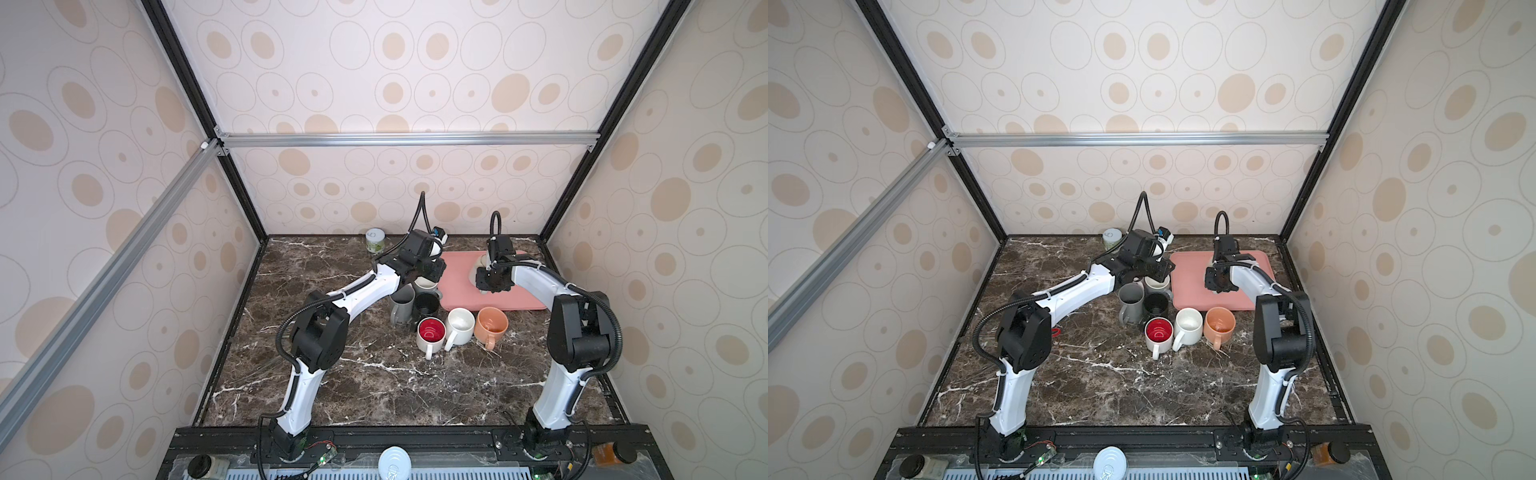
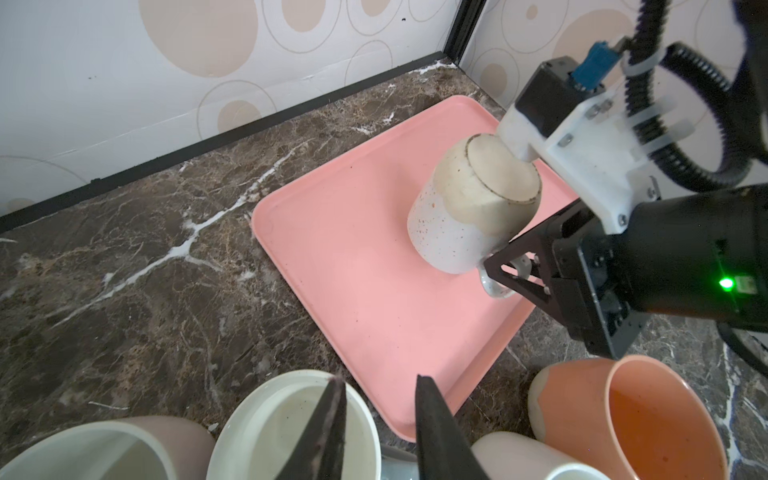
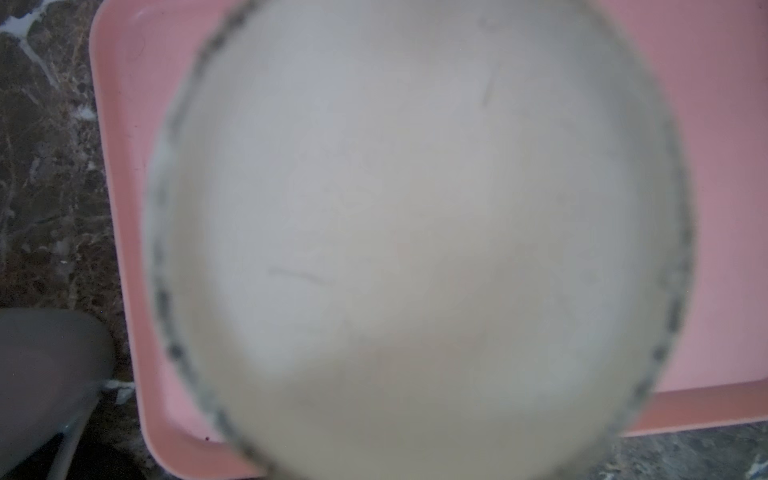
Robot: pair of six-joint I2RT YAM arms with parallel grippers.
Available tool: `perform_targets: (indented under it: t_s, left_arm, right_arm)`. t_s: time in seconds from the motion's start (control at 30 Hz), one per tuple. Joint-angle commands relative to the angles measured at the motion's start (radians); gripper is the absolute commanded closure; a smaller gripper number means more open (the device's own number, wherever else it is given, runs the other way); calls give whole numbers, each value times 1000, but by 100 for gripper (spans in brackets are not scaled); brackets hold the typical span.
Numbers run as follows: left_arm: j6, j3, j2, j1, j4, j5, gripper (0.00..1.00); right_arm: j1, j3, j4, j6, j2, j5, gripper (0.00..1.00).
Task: Turn the mug right side up
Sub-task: 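Lift the speckled mug off the tray with the right gripper, then raise and tilt the speckled mug toward the left gripper while the left gripper reaches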
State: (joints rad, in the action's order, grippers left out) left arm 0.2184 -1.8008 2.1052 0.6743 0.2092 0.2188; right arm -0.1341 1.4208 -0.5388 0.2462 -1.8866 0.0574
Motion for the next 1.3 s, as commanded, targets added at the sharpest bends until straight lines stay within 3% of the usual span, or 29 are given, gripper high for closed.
perform_targets:
  t_s: [0.0,0.33,0.57,0.7,0.93,1.27]
  left_arm:
    - [13,16,-65,-22,-46,12,66]
    - [68,186,-234,-108,-217,47,44]
    - [159,335,-325,-204,-405,230,31]
    - [201,395,-372,-225,-478,293,28]
    - [421,513,-409,-269,-759,468,28]
    - [588,561,-388,-271,-962,562,28]
  right_arm:
    - [-13,12,63,27,97,-18,100]
    - [-48,41,76,85,221,-138,100]
    - [-60,70,137,150,282,-334,100]
    - [-61,93,179,198,296,-457,100]
    - [-72,88,327,315,316,-634,100]
    - [-136,84,413,377,321,-724,100]
